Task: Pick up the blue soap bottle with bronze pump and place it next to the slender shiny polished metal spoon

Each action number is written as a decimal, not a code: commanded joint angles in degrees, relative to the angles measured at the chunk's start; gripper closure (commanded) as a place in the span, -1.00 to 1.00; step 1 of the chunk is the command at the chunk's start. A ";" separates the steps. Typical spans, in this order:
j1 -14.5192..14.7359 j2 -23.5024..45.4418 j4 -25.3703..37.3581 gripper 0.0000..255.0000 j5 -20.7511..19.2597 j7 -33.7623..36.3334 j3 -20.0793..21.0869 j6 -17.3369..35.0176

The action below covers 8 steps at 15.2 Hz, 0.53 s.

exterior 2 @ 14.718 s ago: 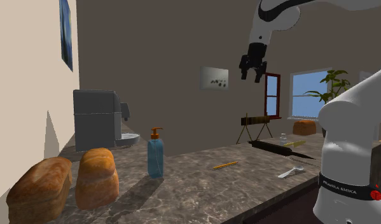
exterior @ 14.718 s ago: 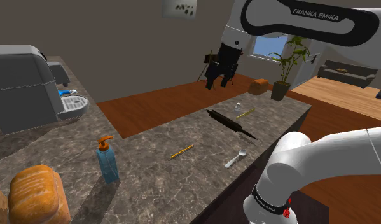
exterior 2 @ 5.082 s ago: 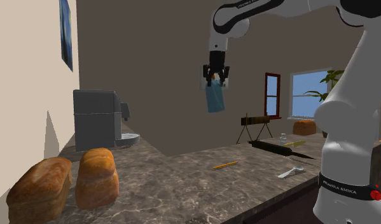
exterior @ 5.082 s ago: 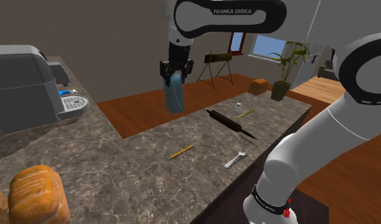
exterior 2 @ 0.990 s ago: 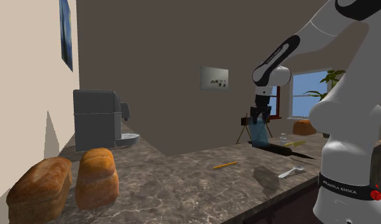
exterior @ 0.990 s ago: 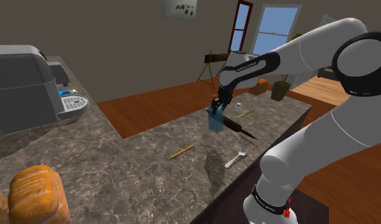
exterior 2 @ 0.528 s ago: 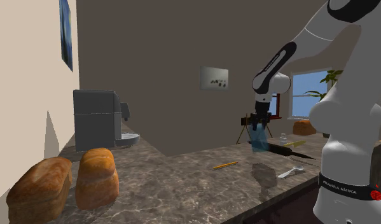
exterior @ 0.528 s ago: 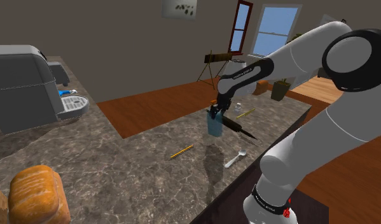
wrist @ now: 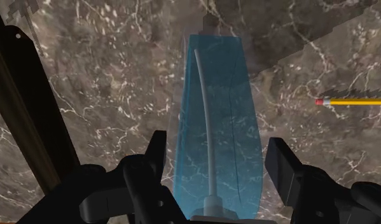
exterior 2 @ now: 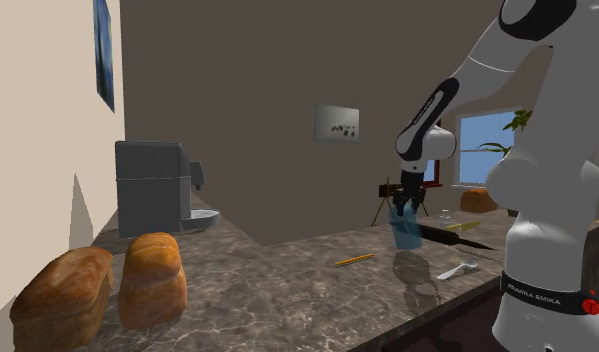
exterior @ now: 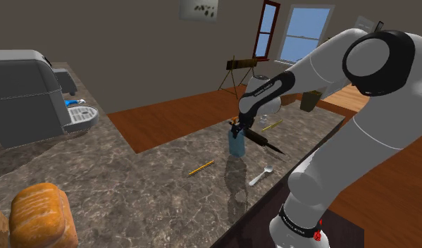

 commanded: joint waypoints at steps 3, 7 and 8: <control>0.10 0.59 -0.36 1.00 0.10 0.05 0.00 0.91; 0.10 0.59 -0.36 1.00 0.10 0.05 0.00 0.91; 0.10 0.68 -0.25 -1.00 0.13 0.00 -0.03 0.88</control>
